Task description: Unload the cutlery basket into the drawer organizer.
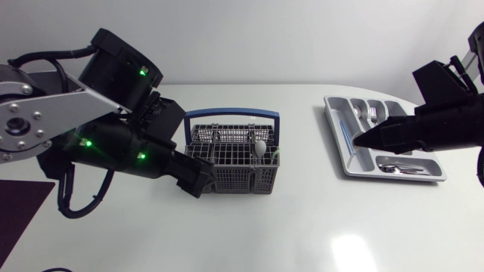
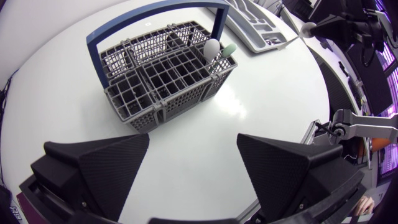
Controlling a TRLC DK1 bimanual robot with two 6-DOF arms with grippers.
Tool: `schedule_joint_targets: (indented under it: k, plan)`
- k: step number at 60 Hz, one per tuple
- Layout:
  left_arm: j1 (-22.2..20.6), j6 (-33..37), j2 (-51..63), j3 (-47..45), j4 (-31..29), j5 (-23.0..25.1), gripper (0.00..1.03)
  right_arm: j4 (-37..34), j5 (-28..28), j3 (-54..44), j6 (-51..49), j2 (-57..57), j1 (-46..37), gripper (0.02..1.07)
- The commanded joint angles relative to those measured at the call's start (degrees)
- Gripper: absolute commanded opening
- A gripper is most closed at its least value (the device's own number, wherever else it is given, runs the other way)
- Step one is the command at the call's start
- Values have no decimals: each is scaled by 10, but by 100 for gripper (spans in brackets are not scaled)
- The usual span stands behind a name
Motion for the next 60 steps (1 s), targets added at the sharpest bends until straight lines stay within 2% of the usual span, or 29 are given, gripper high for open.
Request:
schedule_joint_targets:
  k: [1,13,18,27,36,60]
  plan:
    - [-6,-22,11,15,10,-2,99,-8,7,-20,-81,20,-46,8]
    - [-13,-24,12,4,19,-4,99,12,8,-30,-211,104,-179,8]
    - [-12,-22,9,3,19,-4,99,33,40,-30,-249,140,-219,8]
    - [-12,-19,9,3,19,-5,99,116,132,-43,-291,180,-243,8]
    - [-15,-19,8,4,18,-6,99,183,190,-37,-319,237,-262,8]
    - [-26,-18,2,2,9,-20,99,297,282,-37,-319,344,-265,8]
